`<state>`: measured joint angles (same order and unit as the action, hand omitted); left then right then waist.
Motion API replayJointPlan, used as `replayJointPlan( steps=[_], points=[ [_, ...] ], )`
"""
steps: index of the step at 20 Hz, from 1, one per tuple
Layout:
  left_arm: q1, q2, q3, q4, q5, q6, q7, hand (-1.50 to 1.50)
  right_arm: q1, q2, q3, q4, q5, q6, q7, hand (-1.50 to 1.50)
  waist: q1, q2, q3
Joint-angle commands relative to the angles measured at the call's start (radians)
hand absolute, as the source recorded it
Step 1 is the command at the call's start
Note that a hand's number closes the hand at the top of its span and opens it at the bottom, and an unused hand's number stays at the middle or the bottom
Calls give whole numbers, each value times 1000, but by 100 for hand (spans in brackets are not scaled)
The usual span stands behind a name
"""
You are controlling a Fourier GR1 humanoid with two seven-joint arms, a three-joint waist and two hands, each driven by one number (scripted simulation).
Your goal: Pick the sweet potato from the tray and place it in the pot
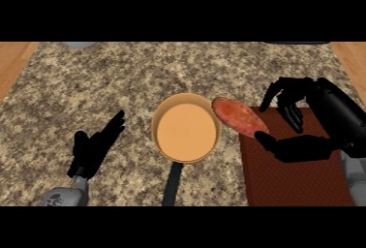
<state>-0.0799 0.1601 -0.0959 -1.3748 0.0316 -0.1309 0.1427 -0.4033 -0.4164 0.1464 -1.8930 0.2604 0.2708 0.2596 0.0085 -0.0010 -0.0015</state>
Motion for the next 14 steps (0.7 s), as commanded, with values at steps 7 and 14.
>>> replayJointPlan(
  steps=[7, 14],
  points=[
    [21, -4, 5, -7, -24, 0, -15, 0, -321, 186, 216, 240, 229, 36, 177, 150, 4, 2, 1],
    [-27, -15, 8, 3, -17, -2, 8, 0, -424, 209, 422, 426, 519, 37, 247, 150, 10, 5, 0]
  ],
)
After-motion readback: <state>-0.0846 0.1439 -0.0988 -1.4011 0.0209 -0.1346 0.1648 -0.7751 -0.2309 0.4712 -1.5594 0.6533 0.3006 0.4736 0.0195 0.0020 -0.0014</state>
